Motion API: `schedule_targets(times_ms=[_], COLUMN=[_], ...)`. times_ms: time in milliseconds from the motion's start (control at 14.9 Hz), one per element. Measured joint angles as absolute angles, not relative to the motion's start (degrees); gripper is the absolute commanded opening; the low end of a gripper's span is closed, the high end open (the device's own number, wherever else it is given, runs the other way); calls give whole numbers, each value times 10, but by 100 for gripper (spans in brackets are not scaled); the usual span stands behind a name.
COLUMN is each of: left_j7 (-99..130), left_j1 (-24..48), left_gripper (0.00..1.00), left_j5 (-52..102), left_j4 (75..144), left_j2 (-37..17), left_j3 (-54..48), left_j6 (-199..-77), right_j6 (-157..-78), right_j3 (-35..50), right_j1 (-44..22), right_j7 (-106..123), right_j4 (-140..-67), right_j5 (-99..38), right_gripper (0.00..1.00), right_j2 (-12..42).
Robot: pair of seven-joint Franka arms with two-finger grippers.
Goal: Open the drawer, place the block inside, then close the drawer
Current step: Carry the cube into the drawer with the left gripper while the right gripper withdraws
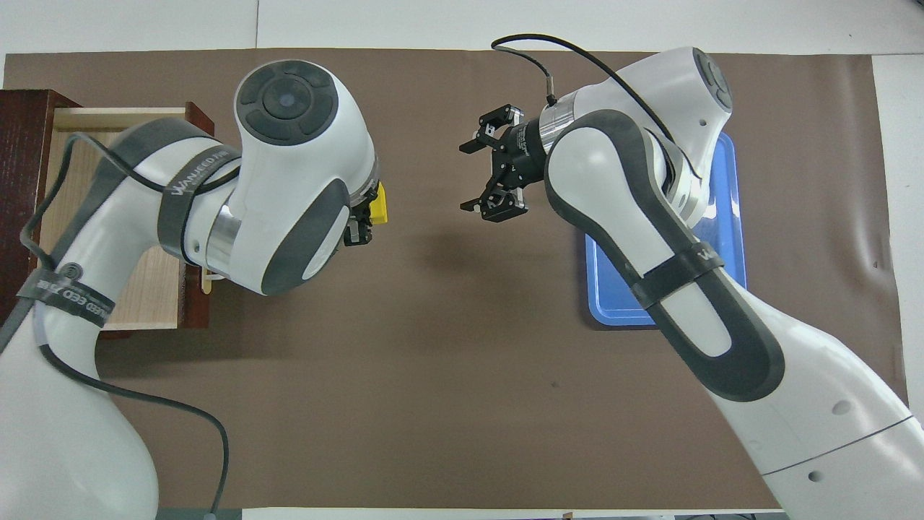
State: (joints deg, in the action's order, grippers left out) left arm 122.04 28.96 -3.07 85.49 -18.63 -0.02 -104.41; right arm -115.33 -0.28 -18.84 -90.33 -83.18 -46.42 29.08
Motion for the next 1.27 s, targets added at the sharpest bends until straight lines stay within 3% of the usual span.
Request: schedule_targets(times_ms=[201, 604, 872, 1275], left_j7=[1151, 992, 903, 851], left_j1=[227, 90, 39, 3], left_gripper=[0, 0, 0, 0], left_j5=[-31, -30, -30, -30], left_j4=[822, 827, 906, 1067], left_j2=[-168, -104, -82, -33], left_j3=[2, 4, 4, 4], left_j6=[-990, -945, -996, -1108], right_j6=[-1083, -952, -852, -803], right_j3=[-4, -4, -5, -6], right_j1=[-147, -117, -55, -43], right_j7=[-849, -661, -419, -120], right_j4=[-829, -827, -833, -851], right_j5=[-400, -240, -156, -21], right_gripper=[100, 100, 100, 100], right_j2=[265, 177, 108, 37])
